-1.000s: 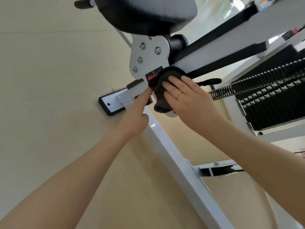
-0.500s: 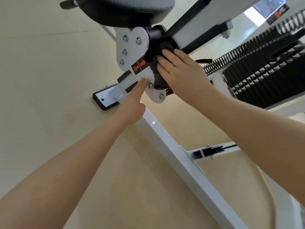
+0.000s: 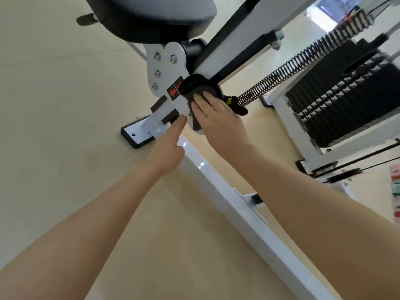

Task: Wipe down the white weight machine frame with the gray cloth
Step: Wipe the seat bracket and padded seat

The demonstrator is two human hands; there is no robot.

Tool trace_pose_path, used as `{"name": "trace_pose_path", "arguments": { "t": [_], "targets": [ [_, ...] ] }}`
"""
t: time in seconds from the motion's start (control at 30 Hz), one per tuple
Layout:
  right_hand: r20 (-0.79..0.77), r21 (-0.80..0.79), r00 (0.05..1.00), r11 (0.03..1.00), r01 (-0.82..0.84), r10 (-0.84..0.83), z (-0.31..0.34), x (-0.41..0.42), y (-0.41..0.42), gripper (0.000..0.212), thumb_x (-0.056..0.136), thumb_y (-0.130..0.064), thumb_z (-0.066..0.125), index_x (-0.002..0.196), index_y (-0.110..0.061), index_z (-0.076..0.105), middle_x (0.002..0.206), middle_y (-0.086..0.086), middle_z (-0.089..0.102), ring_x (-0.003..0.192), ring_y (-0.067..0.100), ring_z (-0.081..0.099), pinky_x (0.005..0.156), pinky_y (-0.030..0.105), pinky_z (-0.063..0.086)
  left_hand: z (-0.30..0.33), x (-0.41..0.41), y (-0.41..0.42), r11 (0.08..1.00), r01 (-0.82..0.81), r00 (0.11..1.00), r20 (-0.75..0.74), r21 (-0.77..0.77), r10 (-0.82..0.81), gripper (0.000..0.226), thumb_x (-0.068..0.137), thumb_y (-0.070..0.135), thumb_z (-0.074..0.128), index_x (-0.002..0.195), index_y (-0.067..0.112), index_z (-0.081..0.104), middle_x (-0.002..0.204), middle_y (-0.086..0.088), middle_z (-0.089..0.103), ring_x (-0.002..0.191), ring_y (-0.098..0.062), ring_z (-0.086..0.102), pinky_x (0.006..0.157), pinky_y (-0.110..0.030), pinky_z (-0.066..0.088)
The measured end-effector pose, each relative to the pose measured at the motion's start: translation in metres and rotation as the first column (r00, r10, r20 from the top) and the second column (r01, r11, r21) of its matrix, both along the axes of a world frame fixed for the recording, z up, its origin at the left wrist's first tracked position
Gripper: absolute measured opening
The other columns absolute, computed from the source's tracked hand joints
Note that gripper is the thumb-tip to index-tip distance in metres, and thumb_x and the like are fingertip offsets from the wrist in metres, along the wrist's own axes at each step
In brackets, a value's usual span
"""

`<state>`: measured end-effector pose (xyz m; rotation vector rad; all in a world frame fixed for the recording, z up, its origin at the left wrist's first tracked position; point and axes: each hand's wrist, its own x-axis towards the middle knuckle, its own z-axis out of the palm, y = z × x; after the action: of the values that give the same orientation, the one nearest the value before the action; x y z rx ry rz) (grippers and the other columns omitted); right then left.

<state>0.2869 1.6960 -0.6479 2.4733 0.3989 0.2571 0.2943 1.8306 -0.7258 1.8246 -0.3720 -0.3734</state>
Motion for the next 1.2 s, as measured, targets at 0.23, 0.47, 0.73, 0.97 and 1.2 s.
{"name": "trace_pose_path", "arguments": {
  "t": [0.23,0.47,0.73,0.97,1.2],
  "targets": [
    [-0.196,-0.179,0.96,0.955,-0.234,0.199,-0.02,-0.027,-0.035,0.05,0.089,-0.012,0.025,0.12,-0.021,0.063,0.126,-0.006,0.06,0.12,0.013,0.054,0.102,0.028,0.042,-0.022,-0.002,0.008,0.999,0.015,1.0,0.016,0.042,-0.016,0.086,0.074,-0.01,0.029,0.145,0.037,0.018,0.149,0.019,0.023,0.131,-0.004,0.031,0.091,-0.006,0.03],
    [-0.012,0.503,0.994,0.86,-0.088,0.109,-0.035,-0.041,-0.027,0.048,0.082,0.005,0.03,0.12,0.001,0.059,0.127,0.016,0.057,0.12,0.037,0.051,0.096,0.042,0.043,-0.036,-0.005,0.003,0.992,0.026,1.0,0.0,0.12,-0.026,0.083,0.075,-0.01,0.031,0.146,0.031,0.019,0.151,0.018,0.017,0.133,0.003,0.018,0.098,-0.015,0.018],
    [-0.508,0.586,0.817,0.587,0.559,-0.272,-0.088,-0.094,-0.047,0.047,0.087,-0.001,0.047,0.131,-0.015,0.048,0.126,0.007,0.056,0.111,0.027,0.051,0.077,0.032,0.041,-0.057,-0.014,-0.015,0.979,0.094,0.992,-0.106,0.182,-0.076,0.079,0.079,-0.009,0.03,0.146,0.03,0.016,0.152,0.015,0.016,0.132,-0.023,0.033,0.095,-0.024,0.038],
    [-0.254,0.875,0.771,0.201,0.441,-0.585,-0.105,-0.066,-0.032,0.041,0.083,-0.002,0.044,0.119,-0.017,0.054,0.101,0.009,0.065,0.088,0.03,0.054,0.067,0.033,0.038,-0.076,0.002,-0.025,0.955,0.125,0.981,-0.175,0.268,-0.079,0.071,0.084,-0.005,0.032,0.147,0.023,0.013,0.155,0.008,0.009,0.14,-0.016,0.017,0.112,-0.033,0.023],
    [-0.579,0.518,0.766,0.599,0.61,-0.279,-0.165,-0.003,0.011,0.067,0.09,-0.052,0.044,0.144,-0.017,0.027,0.155,0.001,0.013,0.143,0.02,0.005,0.113,0.045,0.0,-0.093,0.047,-0.004,0.981,-0.019,0.994,-0.102,0.191,0.039,0.071,0.087,-0.005,0.038,0.148,0.018,0.01,0.156,0.004,0.008,0.141,-0.01,0.009,0.111,-0.023,0.011]
  ]
}}
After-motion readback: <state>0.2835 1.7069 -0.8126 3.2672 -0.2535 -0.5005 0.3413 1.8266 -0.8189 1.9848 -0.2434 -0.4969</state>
